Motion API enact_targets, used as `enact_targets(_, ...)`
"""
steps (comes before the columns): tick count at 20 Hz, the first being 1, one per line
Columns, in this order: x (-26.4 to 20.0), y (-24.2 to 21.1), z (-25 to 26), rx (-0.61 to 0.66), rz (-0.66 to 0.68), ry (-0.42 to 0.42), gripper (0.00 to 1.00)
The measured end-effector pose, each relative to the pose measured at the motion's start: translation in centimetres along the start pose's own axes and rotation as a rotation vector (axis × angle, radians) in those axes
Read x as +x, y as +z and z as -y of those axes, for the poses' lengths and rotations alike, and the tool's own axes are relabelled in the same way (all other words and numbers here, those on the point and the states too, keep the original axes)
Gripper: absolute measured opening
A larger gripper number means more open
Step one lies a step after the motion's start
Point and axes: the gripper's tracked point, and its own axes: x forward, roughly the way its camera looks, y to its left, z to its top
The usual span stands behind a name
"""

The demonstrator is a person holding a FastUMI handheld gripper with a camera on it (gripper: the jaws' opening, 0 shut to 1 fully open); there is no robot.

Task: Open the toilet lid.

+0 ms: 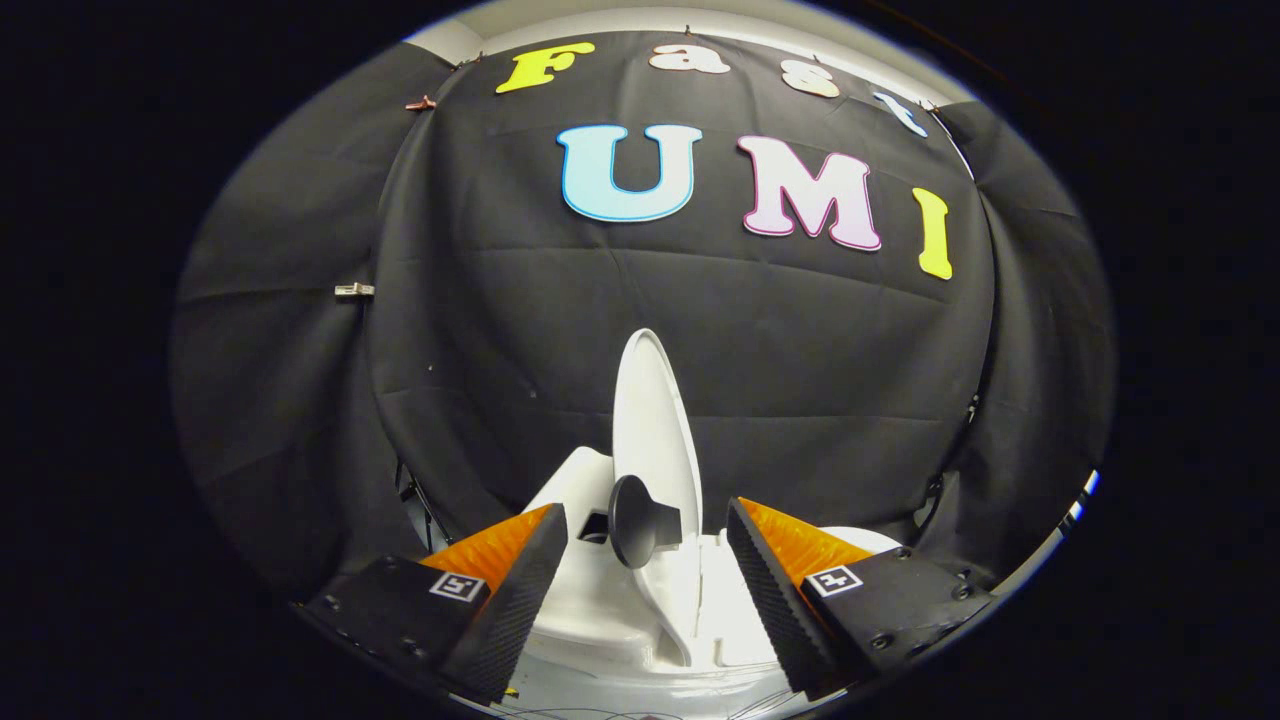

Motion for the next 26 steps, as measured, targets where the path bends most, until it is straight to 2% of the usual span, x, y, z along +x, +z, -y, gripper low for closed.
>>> enact_targets(9, -1.9, 2.4, 0.4, 0.043, 0.022, 0.094, 0.99)
enact_targets(12, -3.0, 3.7, 2.6, 0.053, 0.053, 0.103, 0.98)
enact_targets(20, -3.3, 4.8, 13.5, 0.096, 0.084, 0.046, 0.98)
enact_targets(26, -5.5, 4.7, 26.1, 0.111, 0.139, -0.05, 0.98)
